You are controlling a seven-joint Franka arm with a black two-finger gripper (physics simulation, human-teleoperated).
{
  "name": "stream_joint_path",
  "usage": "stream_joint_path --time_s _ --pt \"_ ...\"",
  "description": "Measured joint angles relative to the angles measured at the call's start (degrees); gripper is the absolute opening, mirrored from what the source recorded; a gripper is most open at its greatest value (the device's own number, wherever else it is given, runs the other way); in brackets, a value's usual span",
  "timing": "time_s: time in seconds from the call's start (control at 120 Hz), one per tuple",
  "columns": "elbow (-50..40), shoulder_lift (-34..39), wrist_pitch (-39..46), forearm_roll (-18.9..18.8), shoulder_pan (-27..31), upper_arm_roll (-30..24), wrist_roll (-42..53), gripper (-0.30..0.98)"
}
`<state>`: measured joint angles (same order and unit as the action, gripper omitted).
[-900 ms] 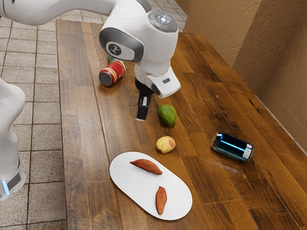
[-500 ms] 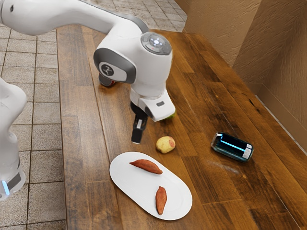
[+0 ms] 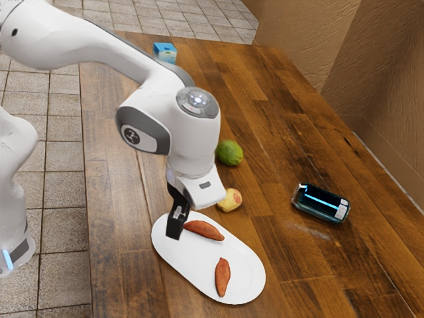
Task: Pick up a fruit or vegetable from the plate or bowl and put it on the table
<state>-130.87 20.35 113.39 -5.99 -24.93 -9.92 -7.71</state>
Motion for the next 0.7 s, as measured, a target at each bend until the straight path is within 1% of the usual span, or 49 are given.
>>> stream_joint_path --time_s 0.283,0.408,0.492,0.7 --pt "-1.00 -0.10 3.70 -0.06 0.41 2.42 1.71 0.69" --pt "-1.41 -3.30 7.71 -1.66 2.71 4.29 4.49 0.69" --pt "-1.44 -4.13 9.78 -2.15 3.20 4.80 6.73 0.69" --pt "-1.49 -4.06 11.21 -1.73 1.59 4.81 11.13 0.69"
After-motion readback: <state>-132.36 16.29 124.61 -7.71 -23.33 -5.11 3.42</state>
